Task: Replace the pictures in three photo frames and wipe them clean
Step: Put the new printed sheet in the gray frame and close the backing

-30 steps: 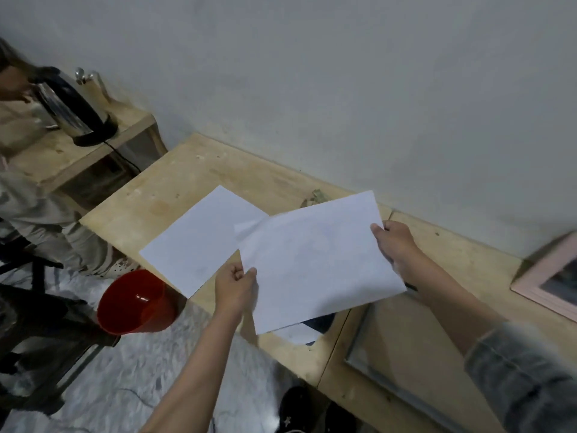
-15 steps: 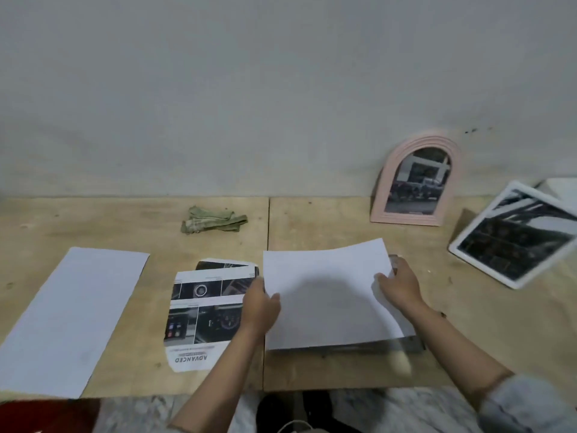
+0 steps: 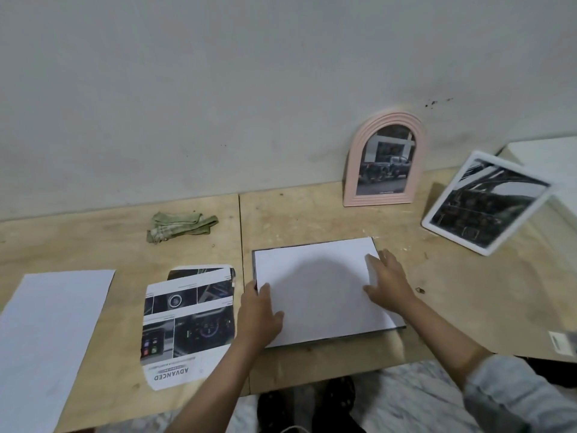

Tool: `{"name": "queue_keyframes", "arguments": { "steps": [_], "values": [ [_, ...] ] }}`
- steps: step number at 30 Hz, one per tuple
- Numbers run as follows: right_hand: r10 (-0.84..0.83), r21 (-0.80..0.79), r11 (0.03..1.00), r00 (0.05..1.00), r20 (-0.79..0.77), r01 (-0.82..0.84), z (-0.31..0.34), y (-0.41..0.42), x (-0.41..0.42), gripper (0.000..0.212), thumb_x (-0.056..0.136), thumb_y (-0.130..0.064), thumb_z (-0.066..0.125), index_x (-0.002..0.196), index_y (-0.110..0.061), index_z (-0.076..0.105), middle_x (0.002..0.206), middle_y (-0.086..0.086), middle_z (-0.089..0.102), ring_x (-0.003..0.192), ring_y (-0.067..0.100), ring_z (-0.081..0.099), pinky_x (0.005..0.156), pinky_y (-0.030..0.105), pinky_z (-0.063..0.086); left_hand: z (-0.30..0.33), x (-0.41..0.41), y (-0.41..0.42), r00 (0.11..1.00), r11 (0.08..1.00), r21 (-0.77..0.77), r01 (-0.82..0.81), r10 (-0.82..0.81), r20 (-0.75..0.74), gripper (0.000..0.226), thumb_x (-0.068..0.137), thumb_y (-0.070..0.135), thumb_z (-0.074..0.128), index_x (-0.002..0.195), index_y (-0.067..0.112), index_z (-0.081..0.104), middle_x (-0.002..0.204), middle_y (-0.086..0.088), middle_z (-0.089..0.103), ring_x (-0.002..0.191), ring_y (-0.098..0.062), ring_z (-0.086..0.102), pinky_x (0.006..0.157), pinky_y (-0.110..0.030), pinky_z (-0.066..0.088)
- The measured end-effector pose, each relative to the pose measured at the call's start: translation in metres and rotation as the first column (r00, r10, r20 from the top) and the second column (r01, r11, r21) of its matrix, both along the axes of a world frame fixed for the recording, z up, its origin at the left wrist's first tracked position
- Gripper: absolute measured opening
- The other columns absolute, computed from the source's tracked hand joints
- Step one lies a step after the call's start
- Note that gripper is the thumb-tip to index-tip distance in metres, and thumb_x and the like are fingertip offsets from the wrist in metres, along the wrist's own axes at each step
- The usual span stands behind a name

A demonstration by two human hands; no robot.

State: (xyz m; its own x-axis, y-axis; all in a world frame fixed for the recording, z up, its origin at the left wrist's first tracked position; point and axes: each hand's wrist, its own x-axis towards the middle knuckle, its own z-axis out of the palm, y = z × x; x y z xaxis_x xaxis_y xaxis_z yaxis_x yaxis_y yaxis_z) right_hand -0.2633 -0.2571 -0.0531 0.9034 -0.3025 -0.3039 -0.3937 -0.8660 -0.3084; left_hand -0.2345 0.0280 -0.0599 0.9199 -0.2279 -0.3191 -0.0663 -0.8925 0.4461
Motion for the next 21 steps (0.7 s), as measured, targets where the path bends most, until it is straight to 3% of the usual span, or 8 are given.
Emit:
{"name": "queue_keyframes", "arguments": {
  "steps": [6, 9, 12, 15, 21],
  "values": [
    [0.2, -0.032, 0.977, 0.956, -0.213, -0.212, 0.011, -0.02, 0.01, 0.11, 0.067, -0.042, 0.079, 0.15, -0.031, 0.007, 0.159, 0.004, -0.006, 0.146, 0.021, -0.004, 0.113, 0.051, 0.006, 0.008, 0.023, 0.01, 0.995, 0.985, 0.146, 0.087, -0.094, 0.039, 0.094, 0.074, 0.054, 0.069, 0.146, 0.016, 0.022, 0.155, -0.009, 0.014, 0.141, -0.029, 0.017, 0.11, -0.039, 0.028],
    [0.292, -0.073, 0.936, 0.877, -0.381, -0.343, 0.014, -0.026, 0.015, 0.128, 0.06, -0.041, 0.085, 0.15, -0.031, -0.006, 0.158, 0.005, -0.017, 0.145, 0.021, -0.014, 0.113, 0.053, -0.002, 0.008, 0.04, 0.014, 0.973, 0.947, 0.227, 0.228, -0.219, -0.066, 0.127, 0.057, 0.063, 0.077, 0.151, 0.018, 0.003, 0.16, -0.005, -0.007, 0.146, -0.028, 0.0, 0.116, -0.051, 0.008],
    [0.319, -0.115, 0.898, 0.808, -0.496, -0.425, 0.015, -0.028, 0.019, 0.139, 0.054, -0.037, 0.089, 0.148, -0.03, -0.014, 0.155, 0.008, -0.025, 0.144, 0.023, -0.02, 0.112, 0.055, -0.005, 0.007, 0.053, 0.015, 0.906, 0.834, 0.356, 0.421, -0.37, -0.204, 0.147, 0.048, 0.064, 0.08, 0.15, 0.018, -0.015, 0.156, -0.005, -0.026, 0.146, -0.027, -0.017, 0.113, -0.059, -0.005],
    [0.329, -0.147, 0.871, 0.778, -0.535, -0.469, 0.014, -0.028, 0.022, 0.145, 0.051, -0.037, 0.09, 0.147, -0.03, -0.018, 0.153, 0.011, -0.028, 0.143, 0.025, -0.02, 0.112, 0.055, -0.004, 0.008, 0.061, 0.015, 0.873, 0.763, 0.426, 0.485, -0.398, -0.282, 0.152, 0.047, 0.064, 0.081, 0.148, 0.016, -0.021, 0.155, -0.007, -0.029, 0.144, -0.028, -0.022, 0.111, -0.061, -0.009],
    [0.338, -0.165, 0.846, 0.75, -0.569, -0.506, 0.012, -0.031, 0.021, 0.148, 0.051, -0.041, 0.089, 0.144, -0.033, -0.026, 0.151, 0.011, -0.033, 0.143, 0.031, -0.019, 0.111, 0.058, -0.004, 0.014, 0.065, 0.015, 0.858, 0.713, 0.477, 0.513, -0.423, -0.291, 0.154, 0.046, 0.064, 0.082, 0.148, 0.015, -0.022, 0.157, -0.008, -0.025, 0.144, -0.027, -0.022, 0.111, -0.06, -0.01]
  ]
}}
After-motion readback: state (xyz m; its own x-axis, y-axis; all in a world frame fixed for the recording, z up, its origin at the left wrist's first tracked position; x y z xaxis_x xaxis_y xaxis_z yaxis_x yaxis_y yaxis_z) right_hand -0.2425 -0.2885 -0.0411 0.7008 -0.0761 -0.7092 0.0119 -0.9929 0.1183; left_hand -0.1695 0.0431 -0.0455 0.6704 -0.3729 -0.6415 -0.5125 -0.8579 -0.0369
